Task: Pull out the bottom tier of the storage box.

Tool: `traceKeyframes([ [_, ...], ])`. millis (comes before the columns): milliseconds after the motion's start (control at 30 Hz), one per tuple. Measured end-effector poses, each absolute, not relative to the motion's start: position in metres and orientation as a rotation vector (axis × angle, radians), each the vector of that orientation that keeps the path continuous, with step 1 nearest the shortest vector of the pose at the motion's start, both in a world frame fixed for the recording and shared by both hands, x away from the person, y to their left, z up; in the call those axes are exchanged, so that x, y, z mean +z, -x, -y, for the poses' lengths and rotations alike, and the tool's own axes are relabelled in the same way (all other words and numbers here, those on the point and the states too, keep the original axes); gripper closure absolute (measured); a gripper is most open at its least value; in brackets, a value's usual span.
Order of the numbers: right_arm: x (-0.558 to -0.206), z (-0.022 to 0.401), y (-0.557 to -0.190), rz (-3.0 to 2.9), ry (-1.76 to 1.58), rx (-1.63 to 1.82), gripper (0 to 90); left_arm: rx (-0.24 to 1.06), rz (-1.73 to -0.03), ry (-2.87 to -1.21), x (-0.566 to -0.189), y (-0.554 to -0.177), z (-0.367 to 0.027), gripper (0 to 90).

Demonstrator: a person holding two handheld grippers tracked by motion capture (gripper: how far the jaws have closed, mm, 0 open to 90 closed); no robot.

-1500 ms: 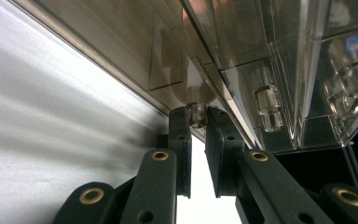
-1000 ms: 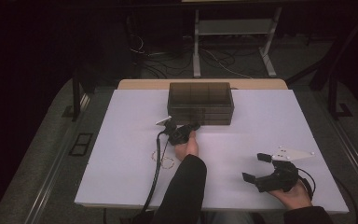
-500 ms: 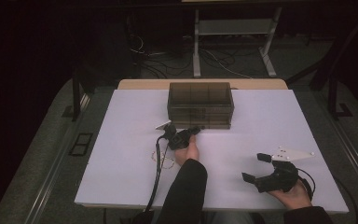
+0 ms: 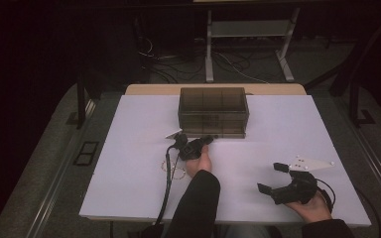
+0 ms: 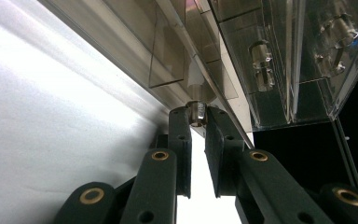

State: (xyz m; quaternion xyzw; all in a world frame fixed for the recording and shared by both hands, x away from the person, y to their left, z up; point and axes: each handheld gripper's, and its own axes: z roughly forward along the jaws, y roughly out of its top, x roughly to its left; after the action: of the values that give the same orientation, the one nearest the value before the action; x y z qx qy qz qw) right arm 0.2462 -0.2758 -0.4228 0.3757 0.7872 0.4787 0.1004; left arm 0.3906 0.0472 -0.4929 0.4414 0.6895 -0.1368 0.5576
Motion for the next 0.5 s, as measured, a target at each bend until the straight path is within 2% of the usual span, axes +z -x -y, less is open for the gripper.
traceKeyframes([
  [267,-0.4229,0.2759,-0.2467,-2.32,-1.111,1.409,0.6,-0.336,-1.645,-1.05,-0.4914,-0.3907,-0.0466,77.0],
  [500,-0.423,0.2766,-0.2468,-2.314,-1.113,1.408,0.6,-0.303,-1.631,-1.114,-0.4863,-0.3904,-0.0435,70.3],
])
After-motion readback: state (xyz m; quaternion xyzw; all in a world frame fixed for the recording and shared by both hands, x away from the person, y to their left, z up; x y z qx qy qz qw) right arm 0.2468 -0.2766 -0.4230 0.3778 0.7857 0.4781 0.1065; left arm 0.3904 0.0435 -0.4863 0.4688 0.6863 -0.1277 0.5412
